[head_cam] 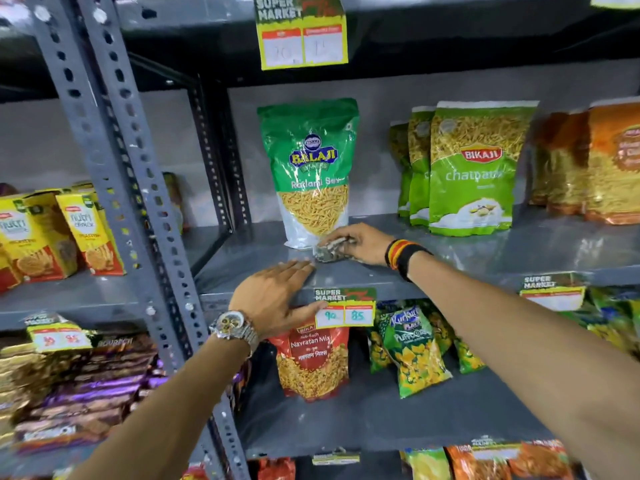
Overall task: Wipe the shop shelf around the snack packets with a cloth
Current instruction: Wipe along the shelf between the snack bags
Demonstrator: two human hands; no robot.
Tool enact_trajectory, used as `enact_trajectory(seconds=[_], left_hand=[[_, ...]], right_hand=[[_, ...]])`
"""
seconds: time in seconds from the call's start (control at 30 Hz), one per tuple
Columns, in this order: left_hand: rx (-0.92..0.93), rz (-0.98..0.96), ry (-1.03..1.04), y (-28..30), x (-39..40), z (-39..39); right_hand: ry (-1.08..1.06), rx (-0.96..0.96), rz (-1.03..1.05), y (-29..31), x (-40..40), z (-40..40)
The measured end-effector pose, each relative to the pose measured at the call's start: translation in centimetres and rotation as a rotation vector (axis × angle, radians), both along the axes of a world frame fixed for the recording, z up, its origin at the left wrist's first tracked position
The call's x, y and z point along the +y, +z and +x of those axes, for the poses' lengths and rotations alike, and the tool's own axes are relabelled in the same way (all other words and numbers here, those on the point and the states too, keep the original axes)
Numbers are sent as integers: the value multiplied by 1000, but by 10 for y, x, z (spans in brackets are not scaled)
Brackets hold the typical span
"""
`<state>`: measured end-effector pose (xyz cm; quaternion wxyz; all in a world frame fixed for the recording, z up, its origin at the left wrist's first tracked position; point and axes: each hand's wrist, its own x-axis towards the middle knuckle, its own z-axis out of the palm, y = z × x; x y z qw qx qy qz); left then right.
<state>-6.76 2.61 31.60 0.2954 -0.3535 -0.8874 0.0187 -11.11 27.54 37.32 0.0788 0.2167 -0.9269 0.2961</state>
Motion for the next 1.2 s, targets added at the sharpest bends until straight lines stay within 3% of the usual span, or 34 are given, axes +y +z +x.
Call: enact_trajectory(seconds=[0.3, 0.4, 0.5, 0.73, 0.9, 1.2], left_hand=[[-60, -24, 44, 6, 2, 9], [-102, -55, 50, 12, 5, 10], [-59, -133, 43, 19, 10, 7], [-116, -222, -64, 30, 39, 0], [-165, -203, -98, 27, 44, -2], [-220, -157, -112, 22, 41, -8]], right_hand=[[201, -40, -32, 9, 58, 104], [40, 23, -123, 19, 84, 80], [-81, 19, -78, 6, 91, 61], [168, -63, 7, 4, 103, 102], [-76, 77, -210, 21, 111, 27], [-262, 97, -71, 19, 86, -115]])
